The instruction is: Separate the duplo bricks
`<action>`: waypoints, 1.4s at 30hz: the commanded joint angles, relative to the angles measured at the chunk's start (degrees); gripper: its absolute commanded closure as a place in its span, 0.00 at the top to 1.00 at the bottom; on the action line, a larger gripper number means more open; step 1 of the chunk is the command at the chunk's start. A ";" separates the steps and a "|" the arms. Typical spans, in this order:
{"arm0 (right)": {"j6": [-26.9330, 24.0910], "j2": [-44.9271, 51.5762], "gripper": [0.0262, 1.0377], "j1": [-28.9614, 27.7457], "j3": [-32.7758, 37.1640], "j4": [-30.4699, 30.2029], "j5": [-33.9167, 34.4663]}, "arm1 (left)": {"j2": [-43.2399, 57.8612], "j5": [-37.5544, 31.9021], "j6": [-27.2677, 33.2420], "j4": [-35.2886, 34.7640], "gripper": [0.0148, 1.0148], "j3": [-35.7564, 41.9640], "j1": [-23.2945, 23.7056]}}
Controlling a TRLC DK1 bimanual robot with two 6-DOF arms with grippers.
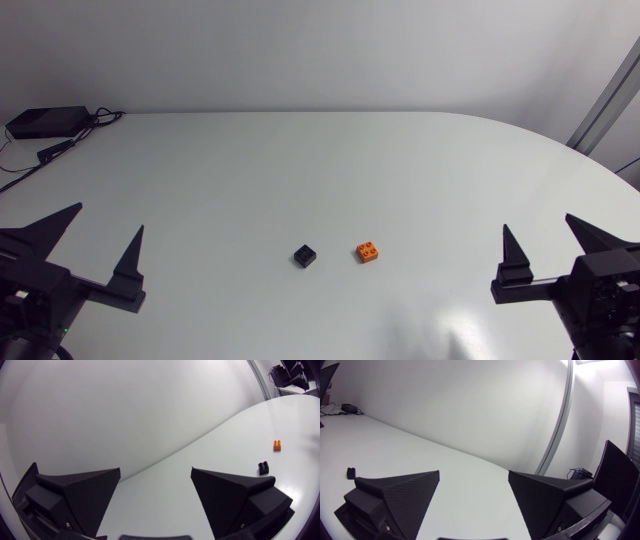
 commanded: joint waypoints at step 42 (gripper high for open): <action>5.97 -0.49 0.96 -20.52 -1.97 -1.54 -1.18 | -0.91 0.58 -22.75 1.96 0.97 -2.42 10.56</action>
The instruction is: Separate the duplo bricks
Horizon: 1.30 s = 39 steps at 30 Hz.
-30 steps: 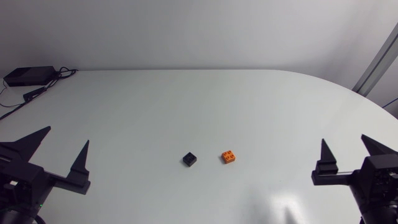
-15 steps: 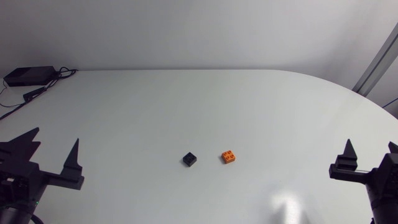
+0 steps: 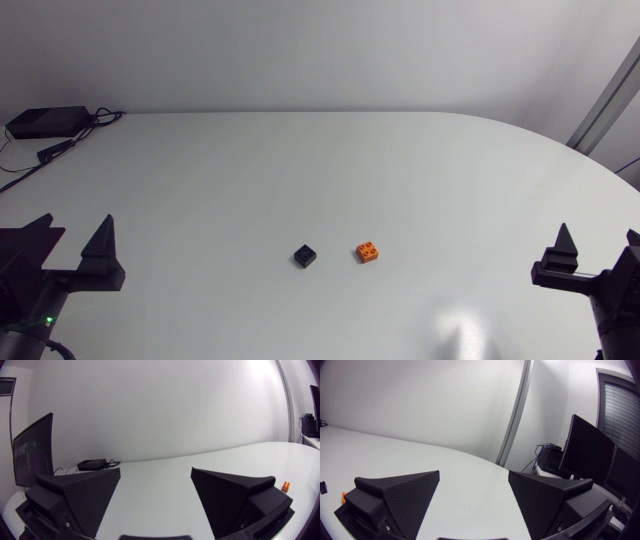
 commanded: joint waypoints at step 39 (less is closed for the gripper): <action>8.86 -0.49 0.96 3.26 -1.18 -6.70 -19.73 | -0.91 0.52 -1.28 0.65 0.97 -1.45 -1.33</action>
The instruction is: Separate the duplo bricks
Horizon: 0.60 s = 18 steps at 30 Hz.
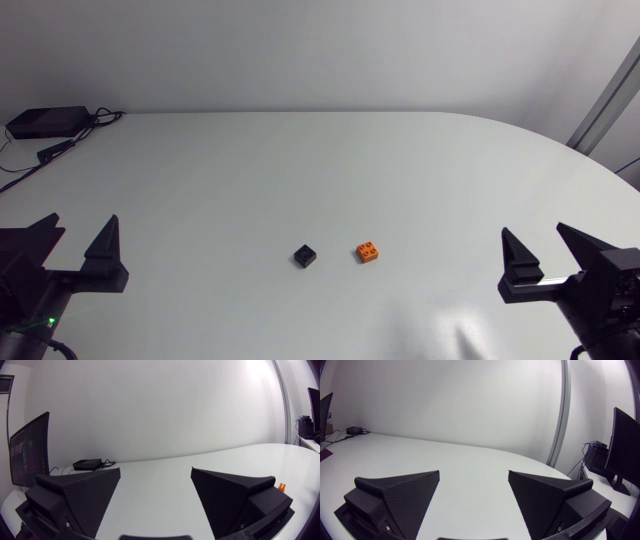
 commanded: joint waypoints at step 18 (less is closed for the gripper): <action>1.18 -0.58 0.96 -1.75 -1.74 -2.38 -2.01 | -0.91 0.17 -0.71 0.59 0.97 -1.45 -1.16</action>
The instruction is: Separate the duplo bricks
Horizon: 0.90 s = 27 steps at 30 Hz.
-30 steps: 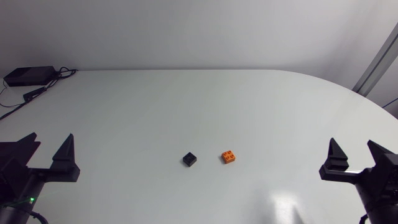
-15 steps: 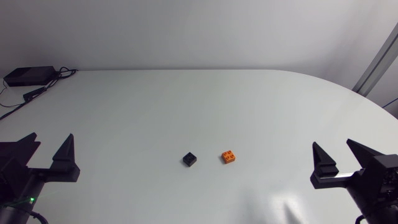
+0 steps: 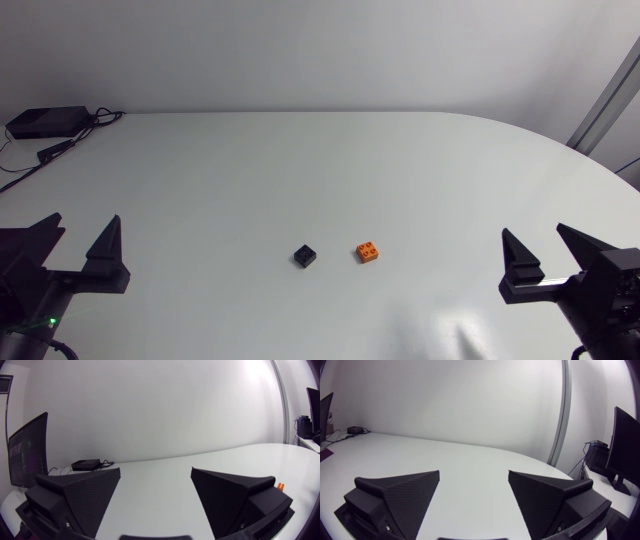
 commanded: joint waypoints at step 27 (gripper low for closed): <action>2.15 -0.49 0.96 -0.51 -4.71 7.44 -3.16 | -0.82 0.17 -0.97 0.59 0.97 -1.45 -0.75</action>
